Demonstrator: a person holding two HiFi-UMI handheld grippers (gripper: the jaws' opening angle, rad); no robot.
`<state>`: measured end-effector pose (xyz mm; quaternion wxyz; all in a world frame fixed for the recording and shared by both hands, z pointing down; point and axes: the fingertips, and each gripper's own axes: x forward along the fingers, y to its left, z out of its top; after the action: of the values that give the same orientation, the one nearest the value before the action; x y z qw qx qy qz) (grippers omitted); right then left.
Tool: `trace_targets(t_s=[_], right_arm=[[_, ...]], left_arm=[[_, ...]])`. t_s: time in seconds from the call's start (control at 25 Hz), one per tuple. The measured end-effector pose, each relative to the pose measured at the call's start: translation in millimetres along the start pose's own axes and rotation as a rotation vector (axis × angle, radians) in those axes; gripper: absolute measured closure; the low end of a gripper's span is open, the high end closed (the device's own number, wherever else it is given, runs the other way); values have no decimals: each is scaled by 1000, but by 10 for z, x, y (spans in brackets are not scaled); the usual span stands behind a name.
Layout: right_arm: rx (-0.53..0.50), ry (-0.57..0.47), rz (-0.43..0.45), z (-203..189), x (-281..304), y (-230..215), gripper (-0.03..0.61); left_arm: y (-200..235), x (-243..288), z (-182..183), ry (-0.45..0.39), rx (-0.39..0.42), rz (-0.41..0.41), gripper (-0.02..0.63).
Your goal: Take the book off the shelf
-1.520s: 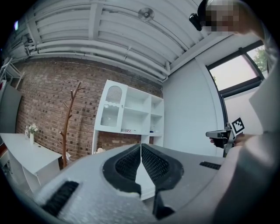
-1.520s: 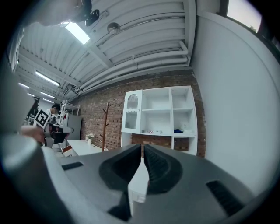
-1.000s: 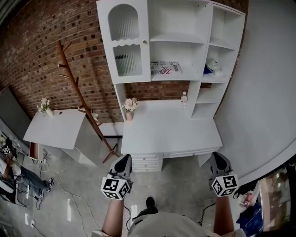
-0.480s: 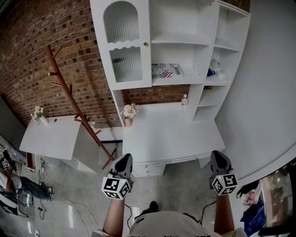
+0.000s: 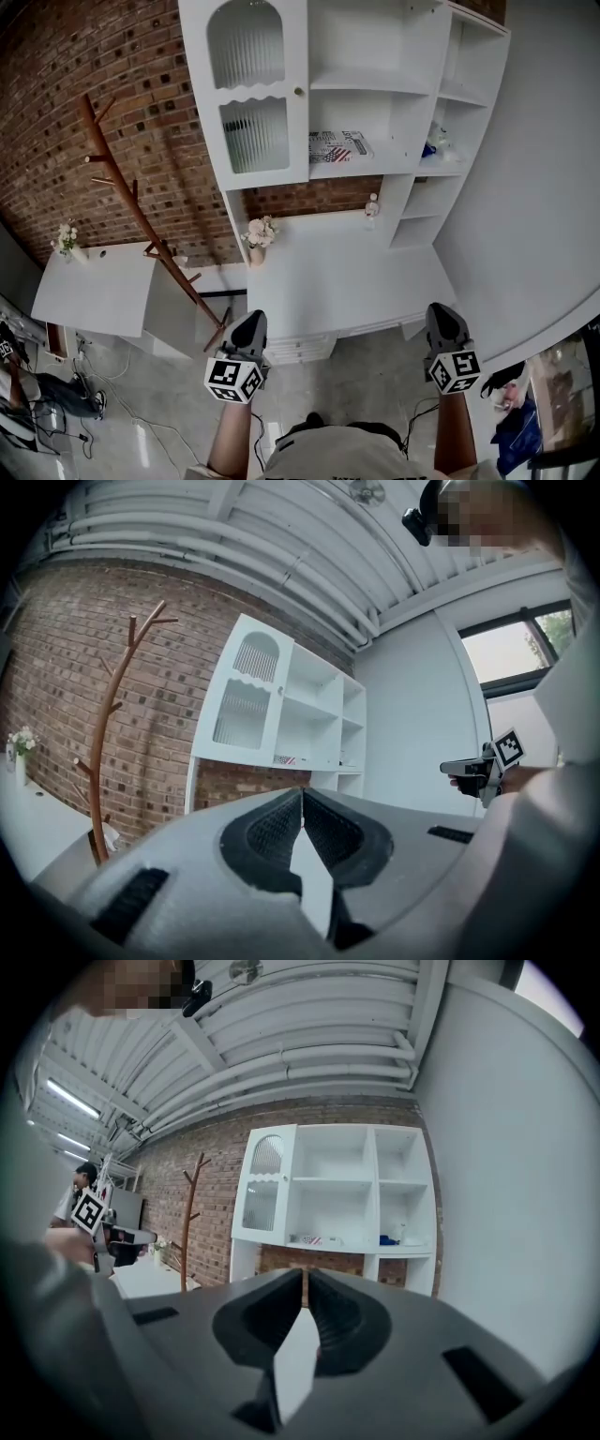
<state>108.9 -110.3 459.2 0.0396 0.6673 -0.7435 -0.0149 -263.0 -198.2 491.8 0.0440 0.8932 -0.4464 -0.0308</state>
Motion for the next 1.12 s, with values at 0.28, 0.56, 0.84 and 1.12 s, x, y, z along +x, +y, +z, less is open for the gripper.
trace_targets(t_s=[0.28, 0.56, 0.84, 1.12], right_arm=[[-8, 18, -18, 13, 11, 38, 540], [3, 31, -37, -55, 1, -36, 540], [17, 18, -22, -20, 190, -122, 540], [29, -2, 16, -7, 556, -332, 540]], left_arm=[[32, 84, 1, 6, -11, -31, 586], [20, 162, -70, 17, -19, -42, 586], [55, 291, -7, 18, -9, -26, 586], [42, 577, 49, 16, 18, -1, 586]])
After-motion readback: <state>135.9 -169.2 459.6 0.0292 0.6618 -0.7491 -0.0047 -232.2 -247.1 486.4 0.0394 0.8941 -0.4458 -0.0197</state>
